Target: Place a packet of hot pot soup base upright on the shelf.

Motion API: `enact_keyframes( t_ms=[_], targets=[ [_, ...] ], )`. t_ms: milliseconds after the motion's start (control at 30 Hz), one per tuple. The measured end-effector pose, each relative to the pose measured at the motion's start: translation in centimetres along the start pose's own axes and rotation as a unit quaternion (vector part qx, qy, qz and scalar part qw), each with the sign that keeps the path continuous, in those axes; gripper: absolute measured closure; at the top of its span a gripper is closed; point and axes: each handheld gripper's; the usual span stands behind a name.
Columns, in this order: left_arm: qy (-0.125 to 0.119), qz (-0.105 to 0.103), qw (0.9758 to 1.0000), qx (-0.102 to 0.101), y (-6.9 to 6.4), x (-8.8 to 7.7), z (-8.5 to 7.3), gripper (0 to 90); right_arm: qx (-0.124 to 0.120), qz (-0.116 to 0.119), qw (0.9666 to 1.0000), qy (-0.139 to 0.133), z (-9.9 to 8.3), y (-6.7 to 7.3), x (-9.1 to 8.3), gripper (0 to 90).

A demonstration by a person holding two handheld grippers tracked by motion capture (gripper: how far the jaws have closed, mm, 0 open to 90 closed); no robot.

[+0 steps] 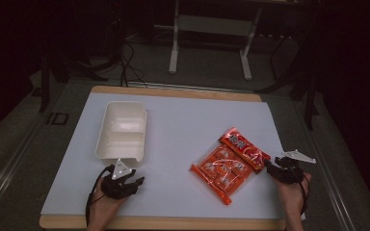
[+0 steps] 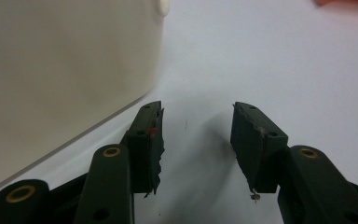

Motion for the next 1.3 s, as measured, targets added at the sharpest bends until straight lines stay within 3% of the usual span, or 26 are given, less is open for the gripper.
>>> enact_keyframes(
  t_ms=[133, 267, 400, 633, 933, 1300],
  targets=[
    [0.000, -0.001, 1.0000, -0.001, 0.0, 0.0, 0.0, 53.5, -0.010, 0.014, 0.9996, -0.024, 0.1, 0.7, -0.4, 50.4],
    [0.000, 0.003, 1.0000, 0.003, -0.1, 0.0, 0.0, 53.6, -0.013, 0.030, 0.9993, -0.020, 0.5, 0.9, -0.3, 52.3],
    [-0.010, -0.012, 0.9999, 0.001, -0.2, -0.1, 0.0, 53.7, -0.022, 0.036, 0.9988, -0.023, 1.3, 0.9, 0.0, 58.6],
    [-0.028, -0.019, 0.9991, 0.027, -0.7, 0.0, 0.9, 53.7, -0.044, 0.056, 0.9974, -0.008, 3.8, 1.0, 1.6, 59.9],
    [-0.040, -0.011, 0.9984, 0.039, -0.7, 0.4, 1.1, 53.5, -0.060, 0.062, 0.9963, -0.004, 5.8, 1.3, 3.2, 48.6],
    [-0.048, 0.010, 0.9983, 0.030, 0.0, -0.4, 0.4, 53.5, -0.059, 0.103, 0.9919, 0.045, 7.0, 1.2, 6.3, 41.7]
  ],
)
Point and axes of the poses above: each handheld gripper's, and its own axes: x roughly forward along the jaws, z roughly out of its top, y roughly to its left, and after that the axes turned 14 degrees about -z, right-handed
